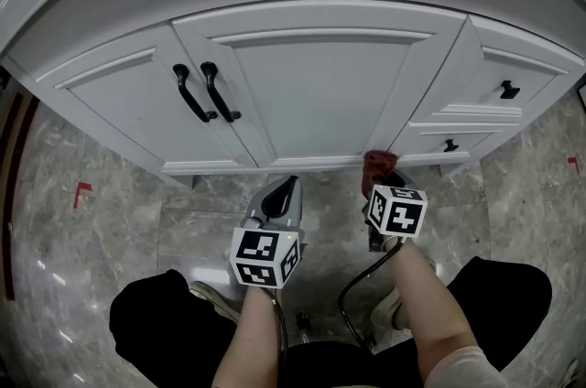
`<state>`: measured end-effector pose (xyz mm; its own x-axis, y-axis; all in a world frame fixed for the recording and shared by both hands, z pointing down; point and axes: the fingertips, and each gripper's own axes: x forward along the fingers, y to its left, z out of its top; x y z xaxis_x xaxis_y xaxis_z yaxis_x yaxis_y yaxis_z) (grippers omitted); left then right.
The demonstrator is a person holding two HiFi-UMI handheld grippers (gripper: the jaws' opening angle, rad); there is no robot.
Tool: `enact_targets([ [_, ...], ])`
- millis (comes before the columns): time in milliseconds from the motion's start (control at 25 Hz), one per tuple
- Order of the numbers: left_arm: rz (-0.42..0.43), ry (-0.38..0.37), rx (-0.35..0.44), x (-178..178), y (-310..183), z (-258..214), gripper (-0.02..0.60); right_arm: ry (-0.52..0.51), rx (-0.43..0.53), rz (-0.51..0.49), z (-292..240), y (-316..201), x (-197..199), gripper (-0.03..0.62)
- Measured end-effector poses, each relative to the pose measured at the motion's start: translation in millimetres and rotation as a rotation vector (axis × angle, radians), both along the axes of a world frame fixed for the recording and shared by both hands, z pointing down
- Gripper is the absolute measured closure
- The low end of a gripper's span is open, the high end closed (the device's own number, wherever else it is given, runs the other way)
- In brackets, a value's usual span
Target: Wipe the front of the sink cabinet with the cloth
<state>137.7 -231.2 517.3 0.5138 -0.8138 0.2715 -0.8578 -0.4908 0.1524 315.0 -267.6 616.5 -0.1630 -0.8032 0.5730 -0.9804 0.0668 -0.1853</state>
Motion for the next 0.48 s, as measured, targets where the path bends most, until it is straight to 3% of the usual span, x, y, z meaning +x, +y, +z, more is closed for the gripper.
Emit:
enact_targets([
  [240,-0.026,0.016,0.066,-21,-1,-37,0.580,-0.020,0.074,-0.093,-38,11,-46,0.514],
  [480,-0.115,0.037,0.172,-72,5,-98,0.580,0.014,0.289,-0.205,-131,18,-101,0.514],
])
